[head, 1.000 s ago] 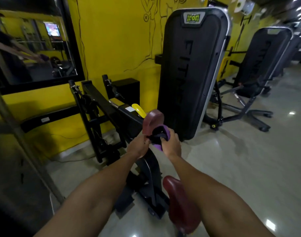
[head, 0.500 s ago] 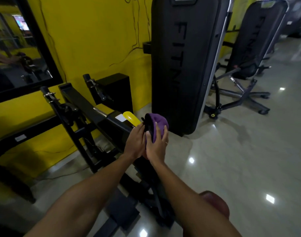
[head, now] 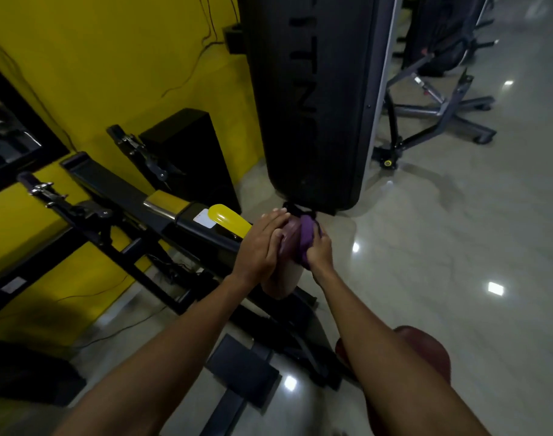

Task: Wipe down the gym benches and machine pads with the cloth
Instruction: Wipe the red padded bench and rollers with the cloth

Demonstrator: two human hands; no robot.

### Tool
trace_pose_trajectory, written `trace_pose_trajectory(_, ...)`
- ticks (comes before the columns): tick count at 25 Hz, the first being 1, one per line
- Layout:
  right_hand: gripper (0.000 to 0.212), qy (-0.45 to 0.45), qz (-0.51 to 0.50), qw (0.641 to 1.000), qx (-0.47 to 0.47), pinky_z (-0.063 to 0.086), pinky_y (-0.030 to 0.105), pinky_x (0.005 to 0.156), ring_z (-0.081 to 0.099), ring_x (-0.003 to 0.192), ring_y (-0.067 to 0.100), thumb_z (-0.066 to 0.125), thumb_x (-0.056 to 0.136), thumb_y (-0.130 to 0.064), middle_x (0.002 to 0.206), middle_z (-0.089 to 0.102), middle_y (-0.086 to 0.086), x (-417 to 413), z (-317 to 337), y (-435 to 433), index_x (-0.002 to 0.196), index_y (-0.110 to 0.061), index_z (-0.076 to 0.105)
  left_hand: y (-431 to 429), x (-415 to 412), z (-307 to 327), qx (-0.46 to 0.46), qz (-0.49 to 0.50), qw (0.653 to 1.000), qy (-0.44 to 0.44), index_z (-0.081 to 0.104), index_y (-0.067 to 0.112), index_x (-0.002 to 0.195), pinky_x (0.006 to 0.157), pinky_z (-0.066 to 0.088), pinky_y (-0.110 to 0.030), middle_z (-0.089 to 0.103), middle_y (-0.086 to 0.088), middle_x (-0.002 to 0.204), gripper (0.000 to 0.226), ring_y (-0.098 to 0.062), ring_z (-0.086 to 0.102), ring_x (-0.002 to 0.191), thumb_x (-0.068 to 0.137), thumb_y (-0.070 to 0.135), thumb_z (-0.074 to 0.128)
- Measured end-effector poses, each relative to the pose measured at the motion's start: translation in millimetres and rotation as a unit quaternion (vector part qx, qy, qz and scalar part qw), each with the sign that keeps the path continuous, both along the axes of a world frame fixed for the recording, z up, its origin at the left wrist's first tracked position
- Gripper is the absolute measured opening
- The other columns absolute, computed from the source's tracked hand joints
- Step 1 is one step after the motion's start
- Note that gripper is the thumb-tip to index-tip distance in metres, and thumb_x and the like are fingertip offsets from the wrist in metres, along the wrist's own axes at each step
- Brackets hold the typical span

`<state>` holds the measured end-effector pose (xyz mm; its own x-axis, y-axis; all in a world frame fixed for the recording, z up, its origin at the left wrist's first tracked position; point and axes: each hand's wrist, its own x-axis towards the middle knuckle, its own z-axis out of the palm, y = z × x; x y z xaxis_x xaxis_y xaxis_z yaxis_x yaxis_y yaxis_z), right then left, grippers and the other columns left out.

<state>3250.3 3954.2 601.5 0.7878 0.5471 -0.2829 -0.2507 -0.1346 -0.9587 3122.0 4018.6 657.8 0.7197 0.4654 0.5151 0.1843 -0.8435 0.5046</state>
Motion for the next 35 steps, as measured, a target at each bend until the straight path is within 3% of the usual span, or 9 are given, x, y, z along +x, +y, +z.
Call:
trace_pose_trajectory(4,0.058,0.105,-0.043,0.993,-0.031,0.049,0.048,0.106,0.062,0.117,0.026,0.044,0.089,-0.065,0.132,0.064,0.004,-11,-24,1,0.13,-0.029,0.063,3,-2,-6,-0.006,-0.022,0.999,-0.023,0.057,0.003,0.139,0.119,0.032,-0.044,0.052,-0.008,0.148,0.041,-0.015,0.04,0.144,0.103,0.008,0.038)
trace_pose_trajectory(6,0.036,0.022,-0.07,0.997,0.004,0.049,0.032,0.101,0.057,0.117,0.016,0.043,0.102,-0.05,0.137,0.056,-0.003,-30,7,-5,0.131,-0.034,0.057,6,1,-5,-0.013,-0.026,0.999,-0.03,0.056,0.003,0.139,0.119,0.033,-0.044,0.05,-0.006,0.149,0.041,-0.014,0.039,0.144,0.103,0.007,0.038)
trace_pose_trajectory(9,0.04,-0.168,-0.105,0.976,0.085,0.038,0.012,0.099,0.045,0.128,0.007,0.045,0.103,-0.045,0.147,0.044,-0.004,-71,33,-20,0.141,-0.035,0.049,5,-2,-9,-0.012,-0.053,0.998,-0.032,0.052,0.006,0.14,0.117,0.035,-0.046,0.048,-0.002,0.147,0.041,-0.01,0.039,0.144,0.101,0.004,0.04)
trace_pose_trajectory(11,0.045,-0.204,-0.141,0.965,0.091,0.032,0.007,0.103,0.042,0.132,0.006,0.044,0.101,-0.043,0.149,0.043,-0.001,-97,16,-24,0.145,-0.03,0.045,13,-1,-8,-0.004,-0.075,0.997,-0.021,0.053,0.002,0.139,0.118,0.034,-0.047,0.05,-0.009,0.147,0.04,-0.014,0.039,0.143,0.103,0.007,0.036)
trace_pose_trajectory(17,0.045,0.108,-0.143,0.983,-0.038,0.045,0.034,0.087,0.062,0.113,0.027,0.041,0.098,-0.052,0.123,0.065,0.002,-72,-45,-11,0.127,-0.022,0.057,15,0,-11,-0.013,-0.089,0.995,-0.03,0.057,-0.001,0.135,0.118,0.034,-0.039,0.051,-0.009,0.147,0.042,-0.02,0.041,0.143,0.104,0.013,0.032)
trace_pose_trajectory(21,0.04,-0.086,-0.187,0.977,0.062,0.042,0.014,0.093,0.052,0.121,0.006,0.043,0.106,-0.036,0.137,0.052,-0.012,-87,5,-10,0.144,-0.025,0.048,20,1,-12,-0.02,-0.108,0.994,-0.011,0.055,0.001,0.138,0.119,0.031,-0.032,0.049,-0.007,0.149,0.042,-0.015,0.037,0.145,0.106,0.015,0.031)
trace_pose_trajectory(24,0.052,-0.194,-0.21,0.953,0.103,0.038,0.021,0.111,0.045,0.138,0.01,0.043,0.103,-0.042,0.152,0.046,-0.002,-126,-22,-11,0.15,-0.019,0.043,21,-1,-12,-0.02,-0.124,0.992,0.001,0.053,0.001,0.14,0.12,0.028,-0.031,0.048,-0.009,0.149,0.041,-0.012,0.034,0.146,0.107,0.013,0.032)
trace_pose_trajectory(30,0.04,0.075,-0.166,0.983,-0.029,0.043,0.033,0.085,0.062,0.114,0.024,0.045,0.098,-0.06,0.119,0.063,-0.003,-91,-48,-16,0.122,-0.03,0.056,24,1,-12,-0.015,-0.145,0.989,-0.015,0.056,-0.001,0.136,0.12,0.029,-0.033,0.052,-0.011,0.146,0.045,-0.013,0.036,0.145,0.106,0.019,0.029)
trace_pose_trajectory(35,0.057,-0.21,-0.181,0.956,0.098,0.032,0.023,0.116,0.036,0.146,0.01,0.052,0.1,-0.036,0.16,0.037,-0.001,-124,-19,-20,0.154,-0.022,0.036,29,3,-17,-0.011,-0.168,0.985,-0.031,0.057,-0.002,0.135,0.12,0.03,-0.038,0.053,-0.014,0.144,0.044,-0.021,0.038,0.144,0.105,0.018,0.031)
